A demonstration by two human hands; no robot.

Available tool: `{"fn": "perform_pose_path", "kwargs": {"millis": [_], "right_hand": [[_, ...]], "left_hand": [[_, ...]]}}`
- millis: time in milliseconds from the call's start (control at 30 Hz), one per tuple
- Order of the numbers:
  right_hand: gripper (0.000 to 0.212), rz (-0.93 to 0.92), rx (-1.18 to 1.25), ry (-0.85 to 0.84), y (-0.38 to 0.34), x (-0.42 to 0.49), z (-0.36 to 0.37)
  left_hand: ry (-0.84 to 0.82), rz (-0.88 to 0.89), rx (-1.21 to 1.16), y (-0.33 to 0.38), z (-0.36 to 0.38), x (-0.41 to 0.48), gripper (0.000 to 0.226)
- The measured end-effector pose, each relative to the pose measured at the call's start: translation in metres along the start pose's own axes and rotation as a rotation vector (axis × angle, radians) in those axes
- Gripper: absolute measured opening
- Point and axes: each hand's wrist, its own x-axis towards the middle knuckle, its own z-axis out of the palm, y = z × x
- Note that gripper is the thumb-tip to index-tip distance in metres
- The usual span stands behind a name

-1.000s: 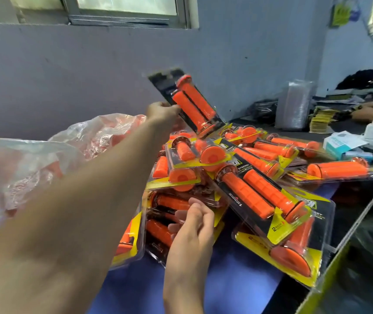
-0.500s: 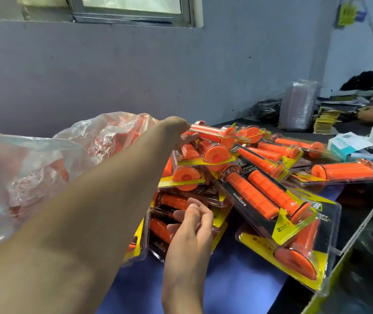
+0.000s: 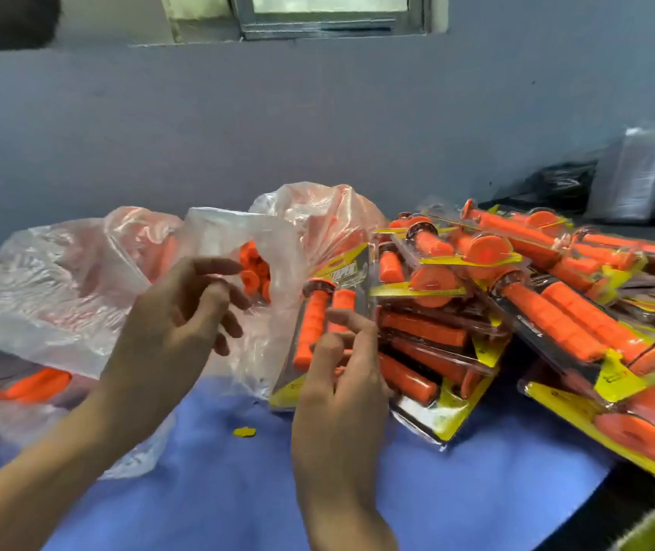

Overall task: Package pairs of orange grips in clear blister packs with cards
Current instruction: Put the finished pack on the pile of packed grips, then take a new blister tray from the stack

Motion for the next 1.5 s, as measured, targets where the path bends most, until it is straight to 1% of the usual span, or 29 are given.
{"fn": "perform_pose_path", "kwargs": {"millis": [33,67,133,233,300,333,400,500,600,700,767,833,867,900,933,967,1033,1067,1100,1133,1200,1233,1400,1500], "right_hand": [[0.024,-0.038,-0.011,-0.033,-0.006,-0.009,0.006],[0.025,-0.078,-0.032,-0.106,-0.012,-0.017,0.013],[0.025,-0.149,-0.070,-0.275,-0.023,-0.037,0.028],[0.025,-0.251,-0.195,-0.603,-0.032,-0.070,0.054],[0.025,-0.315,-0.275,-0.774,-0.030,-0.090,0.071],[0.026,-0.369,-0.332,-0.830,-0.029,-0.100,0.081],[0.027,-0.451,-0.419,-0.915,-0.024,-0.116,0.096],[0.028,-0.514,-0.478,-1.018,-0.015,-0.130,0.110],[0.026,-0.562,-0.526,-1.048,-0.010,-0.137,0.118],[0.031,-0.550,-0.520,-1.112,-0.007,-0.142,0.126],[0.032,-0.583,-0.512,-1.143,-0.008,-0.147,0.131],[0.033,-0.614,-0.509,-1.169,-0.012,-0.154,0.137],[0.033,-0.623,-0.500,-1.182,-0.014,-0.158,0.138],[0.032,-0.635,-0.490,-1.190,-0.016,-0.162,0.139],[0.031,-0.654,-0.488,-1.196,-0.018,-0.167,0.140],[0.030,-0.674,-0.485,-1.199,-0.020,-0.170,0.140],[0.023,-0.714,-0.480,-1.194,-0.026,-0.177,0.139],[0.020,-0.731,-0.485,-1.186,-0.029,-0.180,0.139],[0.016,-0.749,-0.489,-1.170,-0.029,-0.182,0.138],[0.014,-0.767,-0.491,-1.149,-0.029,-0.183,0.137],[0.015,-0.793,-0.483,-1.124,-0.027,-0.183,0.135],[0.015,-0.804,-0.480,-1.117,-0.025,-0.183,0.134],[0.016,-0.820,-0.473,-1.092,-0.022,-0.184,0.129],[0.015,-0.829,-0.470,-1.099,-0.021,-0.184,0.128]], "left_hand": [[0.003,0.032,0.050,-0.005,-0.027,-0.024,0.021],[0.008,0.045,0.096,-0.007,-0.052,-0.046,0.022],[0.022,-0.014,0.260,-0.015,-0.090,-0.075,0.025],[0.037,-0.126,0.453,-0.035,-0.136,-0.116,0.010],[0.044,-0.201,0.530,-0.048,-0.163,-0.138,0.022],[0.044,-0.249,0.560,-0.054,-0.174,-0.146,0.025],[0.040,-0.334,0.608,-0.061,-0.194,-0.159,0.022],[0.070,-0.396,0.669,-0.072,-0.221,-0.172,0.016],[0.111,-0.444,0.771,-0.083,-0.247,-0.177,0.014],[0.169,-0.496,0.887,-0.091,-0.275,-0.178,0.014],[0.211,-0.420,1.076,-0.090,-0.300,-0.174,0.014],[0.242,-0.342,1.349,-0.086,-0.334,-0.168,0.015],[0.268,-0.339,1.486,-0.084,-0.353,-0.166,0.020],[0.284,-0.373,1.599,-0.081,-0.374,-0.164,0.027],[0.271,-0.468,1.681,-0.078,-0.394,-0.163,0.034],[0.234,-0.613,1.728,-0.074,-0.411,-0.163,0.042],[0.152,-0.915,1.720,-0.071,-0.439,-0.168,0.051],[0.106,-0.988,1.672,-0.069,-0.449,-0.172,0.050],[0.073,-0.989,1.622,-0.068,-0.456,-0.175,0.046],[0.059,-0.949,1.581,-0.067,-0.459,-0.177,0.041],[0.048,-0.885,1.551,-0.062,-0.462,-0.180,0.034],[0.045,-0.881,1.538,-0.059,-0.463,-0.179,0.033],[0.025,-0.968,1.362,-0.051,-0.475,-0.169,0.037],[-0.030,-0.964,1.312,-0.047,-0.484,-0.166,0.031]]}}
